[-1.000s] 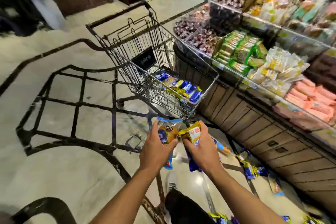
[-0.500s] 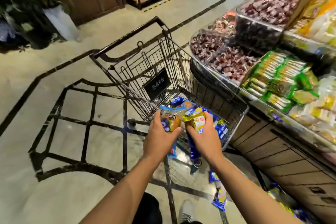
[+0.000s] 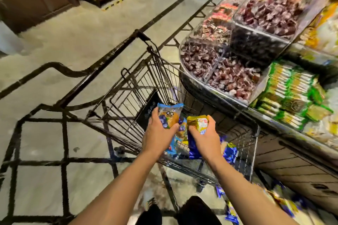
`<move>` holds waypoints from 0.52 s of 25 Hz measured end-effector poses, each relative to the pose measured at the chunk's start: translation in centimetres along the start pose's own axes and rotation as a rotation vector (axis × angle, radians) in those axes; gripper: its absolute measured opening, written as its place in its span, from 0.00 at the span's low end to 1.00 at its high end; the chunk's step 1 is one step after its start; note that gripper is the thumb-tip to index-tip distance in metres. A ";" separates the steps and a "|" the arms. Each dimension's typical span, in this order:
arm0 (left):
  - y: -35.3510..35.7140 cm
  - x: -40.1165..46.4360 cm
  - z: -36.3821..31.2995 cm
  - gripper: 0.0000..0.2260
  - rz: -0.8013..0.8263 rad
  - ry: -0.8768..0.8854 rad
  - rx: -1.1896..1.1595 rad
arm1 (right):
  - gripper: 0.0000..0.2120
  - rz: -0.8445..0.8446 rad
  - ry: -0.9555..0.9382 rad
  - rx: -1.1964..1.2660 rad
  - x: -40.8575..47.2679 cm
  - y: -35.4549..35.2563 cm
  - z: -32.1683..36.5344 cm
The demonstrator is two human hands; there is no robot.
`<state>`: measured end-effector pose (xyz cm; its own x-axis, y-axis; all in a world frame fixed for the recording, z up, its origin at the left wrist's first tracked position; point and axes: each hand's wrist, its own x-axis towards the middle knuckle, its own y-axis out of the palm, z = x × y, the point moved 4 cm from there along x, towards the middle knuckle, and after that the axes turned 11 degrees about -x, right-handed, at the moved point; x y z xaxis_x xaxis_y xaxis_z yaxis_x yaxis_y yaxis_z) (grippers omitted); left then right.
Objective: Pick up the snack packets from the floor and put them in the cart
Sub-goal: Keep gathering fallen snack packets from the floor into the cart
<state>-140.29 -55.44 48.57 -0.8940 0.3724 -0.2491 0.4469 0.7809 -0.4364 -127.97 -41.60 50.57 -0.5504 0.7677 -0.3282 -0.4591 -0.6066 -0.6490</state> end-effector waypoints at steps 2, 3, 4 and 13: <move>-0.2 3.0 0.0 0.45 0.032 -0.021 0.031 | 0.35 0.007 0.036 0.007 1.6 1.1 0.9; 0.0 4.3 0.1 0.45 0.047 -0.031 0.035 | 0.35 0.015 0.056 0.014 2.6 1.6 1.2; 0.2 5.5 0.1 0.44 0.057 -0.035 0.030 | 0.36 0.020 0.078 0.025 3.7 2.0 1.3; 7.3 16.0 3.1 0.44 0.082 -0.120 0.087 | 0.37 0.092 0.202 0.050 16.6 8.5 -1.5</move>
<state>-151.20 -45.31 38.69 -0.8463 0.3666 -0.3864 0.5242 0.7017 -0.4825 -139.93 -33.70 38.55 -0.4435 0.7313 -0.5182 -0.4504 -0.6817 -0.5766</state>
